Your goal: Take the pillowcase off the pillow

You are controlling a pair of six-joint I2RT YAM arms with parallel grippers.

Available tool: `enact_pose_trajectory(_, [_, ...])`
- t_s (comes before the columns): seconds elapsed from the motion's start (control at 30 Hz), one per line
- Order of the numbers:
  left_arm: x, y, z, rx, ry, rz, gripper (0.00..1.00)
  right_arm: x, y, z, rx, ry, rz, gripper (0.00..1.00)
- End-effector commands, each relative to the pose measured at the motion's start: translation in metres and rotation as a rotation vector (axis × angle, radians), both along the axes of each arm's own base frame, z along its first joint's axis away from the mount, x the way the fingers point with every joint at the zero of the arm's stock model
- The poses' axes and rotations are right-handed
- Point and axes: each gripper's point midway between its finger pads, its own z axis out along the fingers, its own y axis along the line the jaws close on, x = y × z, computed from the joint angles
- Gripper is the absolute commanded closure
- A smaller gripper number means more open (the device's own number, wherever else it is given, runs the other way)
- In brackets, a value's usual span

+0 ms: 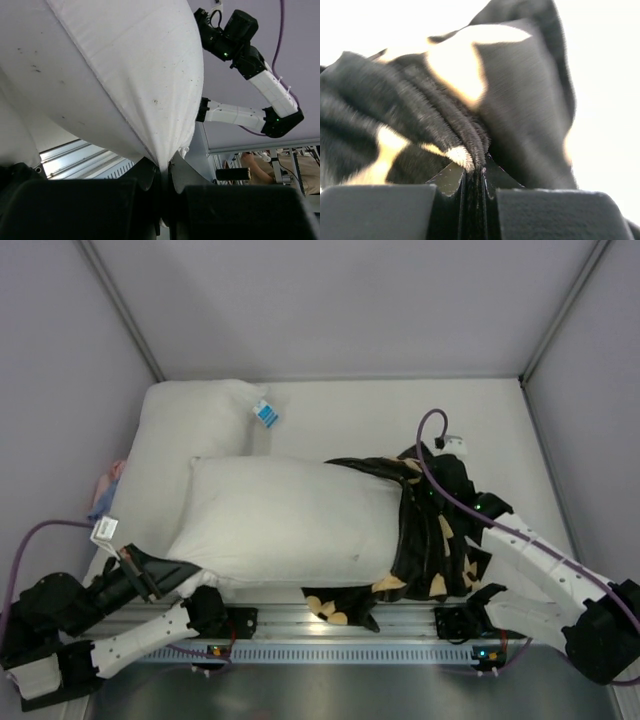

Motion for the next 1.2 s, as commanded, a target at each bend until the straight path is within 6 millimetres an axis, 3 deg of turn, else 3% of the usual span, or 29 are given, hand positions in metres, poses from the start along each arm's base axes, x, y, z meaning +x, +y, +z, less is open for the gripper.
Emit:
enact_pose_trajectory(0.0, [-0.008,0.063,0.076,-0.236,-0.157,0.137,1.00,0.015,-0.040,-0.010,-0.110,0.013,-0.157,1.00])
enact_pose_trajectory(0.13, [-0.015,0.100,0.078,-0.259,-0.158,0.220,1.00,0.020,-0.053,-0.020,-0.124,0.046,-0.183,1.00])
enact_pose_trajectory(0.27, [-0.022,0.119,0.067,-0.238,-0.138,0.270,1.00,0.020,-0.071,-0.024,-0.121,0.058,-0.208,1.00])
enact_pose_trajectory(0.33, [-0.023,0.118,0.062,-0.222,-0.126,0.283,1.00,0.021,-0.081,-0.020,-0.115,0.045,-0.234,1.00])
enact_pose_trajectory(0.43, [-0.022,0.109,0.054,-0.192,-0.104,0.269,1.00,0.019,-0.085,0.002,-0.075,-0.025,-0.236,1.00])
enact_pose_trajectory(0.53, [-0.016,0.097,0.043,-0.152,-0.074,0.263,1.00,0.014,-0.079,0.028,-0.027,-0.087,-0.190,1.00])
enact_pose_trajectory(0.57, [-0.014,0.093,0.039,-0.135,-0.065,0.265,1.00,0.011,-0.061,0.037,0.029,-0.095,-0.095,1.00])
enact_pose_trajectory(0.63, [-0.012,0.089,0.034,-0.119,-0.055,0.267,1.00,0.002,-0.036,0.050,0.086,-0.118,0.065,0.61])
enact_pose_trajectory(0.67, [-0.010,0.086,0.030,-0.102,-0.046,0.267,1.00,-0.010,-0.012,0.064,0.158,-0.125,0.207,0.37])
enact_pose_trajectory(0.77, [-0.009,0.082,0.025,-0.089,-0.035,0.271,1.00,-0.039,0.009,0.078,0.196,-0.101,0.333,0.13])
enact_pose_trajectory(0.87, [-0.006,0.077,0.018,-0.068,-0.017,0.275,1.00,-0.070,0.023,0.093,0.231,-0.106,0.438,0.00])
enact_pose_trajectory(0.97, [0.001,0.062,0.003,-0.022,0.019,0.275,1.00,-0.095,0.038,0.099,0.300,-0.079,0.515,0.01])
enact_pose_trajectory(1.03, [0.007,0.049,-0.012,0.022,0.047,0.265,1.00,-0.110,0.045,0.096,0.339,-0.055,0.549,0.01])
enact_pose_trajectory(1.1, [0.011,0.039,-0.016,0.027,0.053,0.255,1.00,-0.126,0.059,0.082,0.415,-0.004,0.600,0.01])
enact_pose_trajectory(1.13, [0.014,0.031,-0.024,0.049,0.068,0.244,1.00,-0.139,0.064,0.066,0.452,0.034,0.641,0.01])
enact_pose_trajectory(1.17, [0.015,0.027,-0.024,0.047,0.067,0.237,1.00,-0.144,0.074,0.066,0.506,0.038,0.663,0.01])
